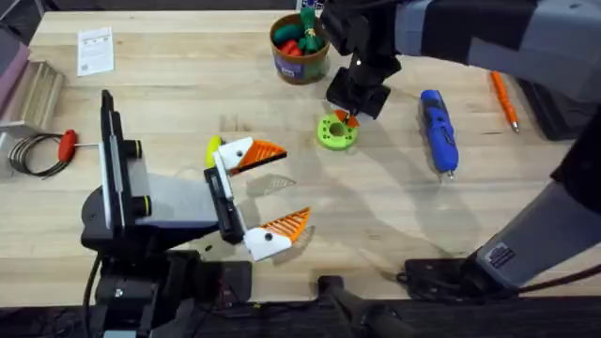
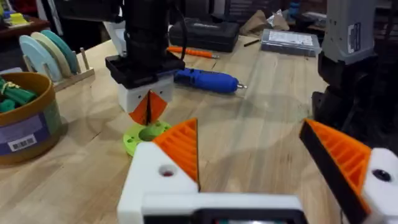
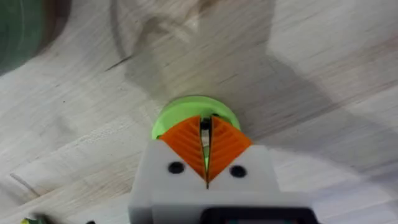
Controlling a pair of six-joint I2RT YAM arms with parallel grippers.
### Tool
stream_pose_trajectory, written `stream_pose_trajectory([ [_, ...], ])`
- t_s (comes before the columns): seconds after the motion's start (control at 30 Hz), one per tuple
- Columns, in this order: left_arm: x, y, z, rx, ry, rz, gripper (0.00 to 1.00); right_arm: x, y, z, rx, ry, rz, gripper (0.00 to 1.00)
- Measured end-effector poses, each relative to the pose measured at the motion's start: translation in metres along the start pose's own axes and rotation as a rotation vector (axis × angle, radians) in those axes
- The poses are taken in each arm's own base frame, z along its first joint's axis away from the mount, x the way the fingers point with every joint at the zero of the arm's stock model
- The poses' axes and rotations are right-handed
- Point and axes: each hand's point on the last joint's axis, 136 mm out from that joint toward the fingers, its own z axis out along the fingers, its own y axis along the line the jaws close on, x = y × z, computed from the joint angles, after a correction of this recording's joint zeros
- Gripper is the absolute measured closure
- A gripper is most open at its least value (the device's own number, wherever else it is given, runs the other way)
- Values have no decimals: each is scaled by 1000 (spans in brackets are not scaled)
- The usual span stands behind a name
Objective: Pick up the gripper from the table and insert it into the empty holder that is missing its gripper. Then pick up a screw, insert it into the mounting hole, and use the screwdriver to tighten it. Finally, clean up the table by picking up the vegetable and placing it into the bucket.
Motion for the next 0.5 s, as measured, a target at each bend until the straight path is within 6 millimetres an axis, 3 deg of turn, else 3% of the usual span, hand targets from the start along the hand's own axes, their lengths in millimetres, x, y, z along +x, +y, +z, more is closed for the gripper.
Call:
stream_pose_trajectory([
  [0.2,0,0,0,0,0,0,15,1,-2,-3,12,7,-15,995],
  [0.33,0,0,0,0,0,0,15,-9,0,-32,32,-17,-43,995],
  [0.5,0,0,0,0,0,0,14,-21,18,-67,-15,-67,-115,995],
])
